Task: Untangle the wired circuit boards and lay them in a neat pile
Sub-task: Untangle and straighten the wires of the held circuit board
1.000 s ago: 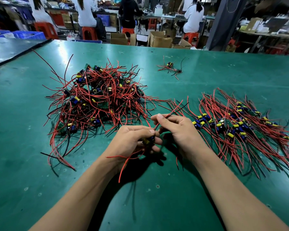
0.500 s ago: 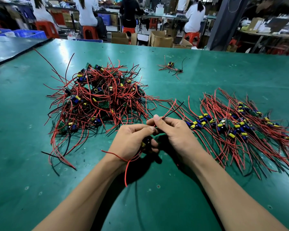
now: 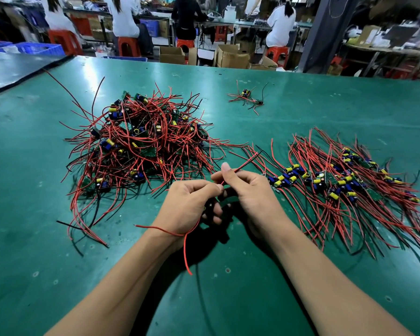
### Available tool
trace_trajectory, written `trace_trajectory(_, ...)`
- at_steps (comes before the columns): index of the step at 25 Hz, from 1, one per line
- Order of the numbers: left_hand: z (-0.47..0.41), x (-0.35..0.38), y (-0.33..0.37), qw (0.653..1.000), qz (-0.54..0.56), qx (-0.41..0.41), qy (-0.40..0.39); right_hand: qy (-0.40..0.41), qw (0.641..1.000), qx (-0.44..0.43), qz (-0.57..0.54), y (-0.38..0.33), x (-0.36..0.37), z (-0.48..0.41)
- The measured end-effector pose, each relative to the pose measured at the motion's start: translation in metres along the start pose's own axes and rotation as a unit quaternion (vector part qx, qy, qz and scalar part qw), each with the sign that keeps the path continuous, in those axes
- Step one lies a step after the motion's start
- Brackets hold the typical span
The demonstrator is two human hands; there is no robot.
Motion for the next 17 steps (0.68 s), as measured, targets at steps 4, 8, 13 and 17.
trace_trajectory(4, 0.002, 0.001, -0.001, 1.000, -0.010, -0.006, -0.021, 0.094, 0.994, -0.051, 0.000, -0.011, -0.015, -0.002)
trace_trajectory(8, 0.003, 0.003, 0.000, 0.999, -0.008, -0.011, -0.045, 0.149, 0.985, -0.083, -0.030, -0.020, -0.028, -0.001)
trace_trajectory(13, 0.003, 0.003, 0.001, 0.999, 0.007, -0.016, -0.045, 0.171, 0.972, -0.086, -0.133, -0.021, -0.031, -0.002)
trace_trajectory(17, 0.004, 0.007, 0.001, 0.999, 0.025, -0.020, -0.042, 0.106, 0.971, -0.018, -0.213, -0.014, -0.023, -0.005)
Point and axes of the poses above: each hand's wrist, its own z-axis away from the middle knuckle, its own x-axis out of the palm, y = z × x, the point moved 6 cm from there along -z, towards the middle knuckle, and after that the axes turned 10 degrees about x, right-handed, at the moved point
